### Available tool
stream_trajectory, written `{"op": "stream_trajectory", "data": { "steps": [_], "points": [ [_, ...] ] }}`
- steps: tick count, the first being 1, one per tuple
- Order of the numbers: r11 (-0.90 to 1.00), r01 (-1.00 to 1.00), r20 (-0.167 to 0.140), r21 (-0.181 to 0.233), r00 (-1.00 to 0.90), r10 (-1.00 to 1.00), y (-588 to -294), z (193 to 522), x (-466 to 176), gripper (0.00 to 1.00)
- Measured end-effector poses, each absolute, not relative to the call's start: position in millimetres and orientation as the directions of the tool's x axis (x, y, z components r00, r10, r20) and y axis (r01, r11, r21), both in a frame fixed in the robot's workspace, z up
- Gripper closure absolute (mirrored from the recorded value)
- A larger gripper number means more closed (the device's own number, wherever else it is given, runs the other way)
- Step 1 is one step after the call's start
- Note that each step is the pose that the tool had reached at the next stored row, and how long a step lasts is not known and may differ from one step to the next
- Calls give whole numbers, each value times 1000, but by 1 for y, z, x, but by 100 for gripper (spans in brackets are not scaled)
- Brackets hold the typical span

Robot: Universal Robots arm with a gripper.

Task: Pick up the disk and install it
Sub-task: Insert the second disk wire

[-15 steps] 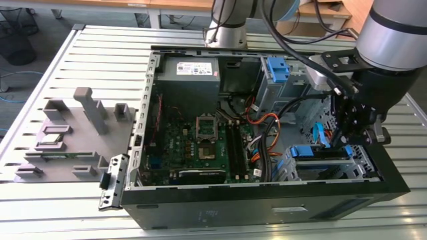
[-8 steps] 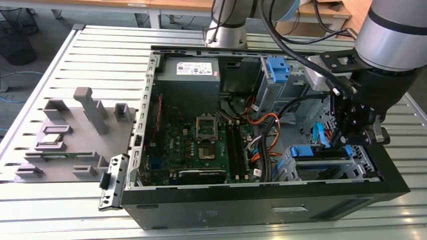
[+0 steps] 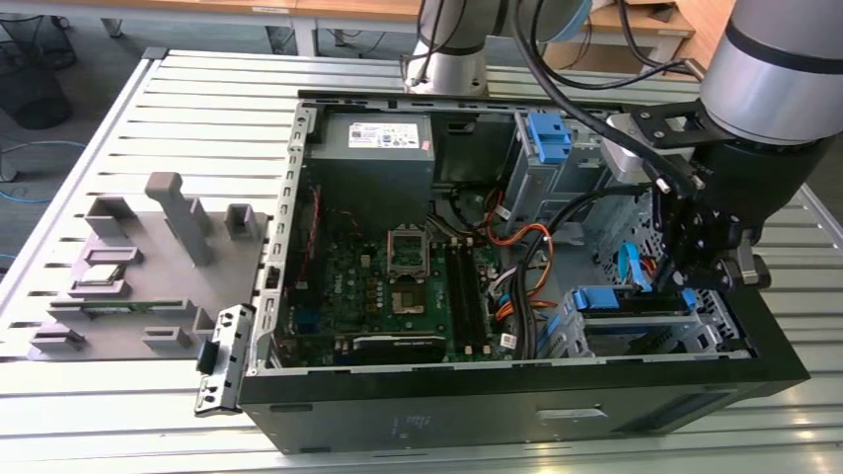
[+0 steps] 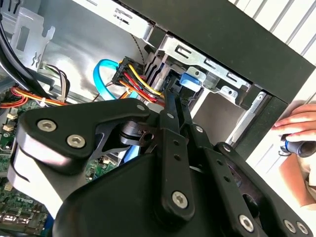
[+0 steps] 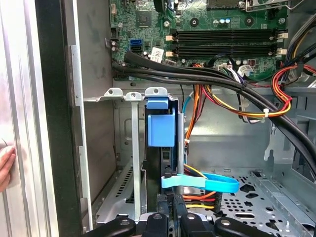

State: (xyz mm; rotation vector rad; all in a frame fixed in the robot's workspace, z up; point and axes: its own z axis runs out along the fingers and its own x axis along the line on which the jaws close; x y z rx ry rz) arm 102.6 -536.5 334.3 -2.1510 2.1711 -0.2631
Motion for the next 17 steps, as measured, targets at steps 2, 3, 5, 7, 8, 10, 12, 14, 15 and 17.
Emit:
{"op": "stream_trajectory", "data": {
  "steps": [2, 3, 5, 7, 8, 10, 12, 14, 15, 17],
  "points": [
    [3, -985, 68, -173, -15, -998, -537, 334, 102, 84],
    [4, -985, 68, -173, -15, -998, -537, 334, 102, 84],
    [4, -985, 67, -174, -15, -998, -537, 334, 101, 84],
    [4, -985, 66, -175, -15, -998, -537, 334, 100, 84],
    [4, -984, 65, -177, -16, -998, -537, 334, 100, 84],
    [4, -983, 65, -183, -16, -998, -537, 333, 99, 84],
    [4, -983, 65, -185, -16, -998, -537, 333, 99, 84],
    [4, -983, 64, -186, -16, -998, -537, 333, 98, 84],
    [4, -982, 65, -187, -16, -998, -537, 333, 98, 84],
    [4, -982, 65, -187, -16, -998, -537, 333, 98, 84]
  ]
}}
